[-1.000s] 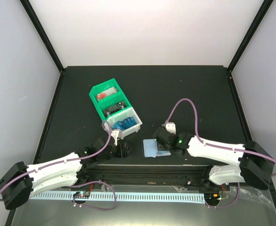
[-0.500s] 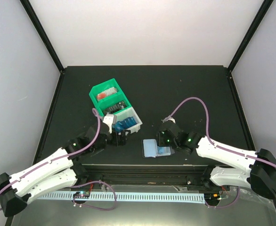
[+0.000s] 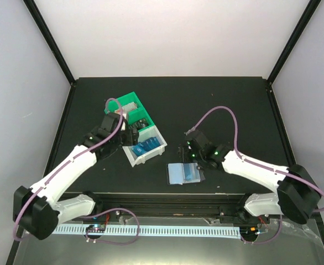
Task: Put the credit cards into the card holder
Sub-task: Turn over the card slot in the card holder, then adjust the storage box at the center of the board.
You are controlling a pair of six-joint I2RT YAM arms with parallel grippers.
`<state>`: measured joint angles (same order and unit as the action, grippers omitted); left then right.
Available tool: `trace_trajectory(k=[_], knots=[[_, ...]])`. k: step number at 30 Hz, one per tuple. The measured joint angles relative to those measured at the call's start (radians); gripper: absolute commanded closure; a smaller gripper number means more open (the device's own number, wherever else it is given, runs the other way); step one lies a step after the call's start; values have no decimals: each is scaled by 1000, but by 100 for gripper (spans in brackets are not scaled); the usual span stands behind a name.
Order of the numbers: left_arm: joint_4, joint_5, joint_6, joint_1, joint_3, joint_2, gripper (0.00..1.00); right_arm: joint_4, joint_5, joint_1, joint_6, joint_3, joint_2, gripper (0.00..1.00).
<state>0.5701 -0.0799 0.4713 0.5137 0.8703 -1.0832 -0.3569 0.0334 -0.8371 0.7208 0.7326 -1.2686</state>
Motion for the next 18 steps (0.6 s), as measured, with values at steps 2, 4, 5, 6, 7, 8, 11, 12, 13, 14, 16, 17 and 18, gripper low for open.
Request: trace_trajectory(k=[2, 4, 5, 6, 7, 8, 11, 12, 13, 14, 16, 17, 18], knots=[[8, 40, 2, -76, -3, -35, 28, 2, -10, 8, -19, 40, -43, 52], [2, 85, 4, -149, -3, -57, 32, 4, -11, 10, -37, 84, -84, 52], [-5, 113, 5, -192, -3, -72, 34, 2, -9, 11, -46, 114, -107, 52], [-11, 135, 6, -225, -3, -87, 37, 2, -8, 13, -53, 143, -129, 52], [-16, 163, 9, -261, 0, -112, 40, 4, -1, 14, -59, 171, -151, 52], [-16, 183, 14, -289, 6, -140, 43, -4, 11, 14, -63, 200, -172, 52], [-17, 249, 34, -368, 42, -250, 51, -18, 37, 15, -75, 284, -237, 52], [-18, 274, 41, -393, 51, -286, 51, -35, 41, 15, -82, 320, -261, 52], [-18, 295, 50, -412, 56, -315, 52, -47, 43, 15, -89, 351, -285, 52], [-20, 314, 60, -429, 58, -340, 51, -58, 42, 15, -94, 380, -305, 52], [-18, 341, 72, -455, 58, -376, 50, -89, 34, 16, -105, 450, -350, 52], [-18, 350, 74, -463, 61, -390, 50, -99, 24, 18, -112, 486, -372, 52], [-15, 356, 76, -470, 68, -406, 50, -109, 13, 20, -116, 519, -392, 52]])
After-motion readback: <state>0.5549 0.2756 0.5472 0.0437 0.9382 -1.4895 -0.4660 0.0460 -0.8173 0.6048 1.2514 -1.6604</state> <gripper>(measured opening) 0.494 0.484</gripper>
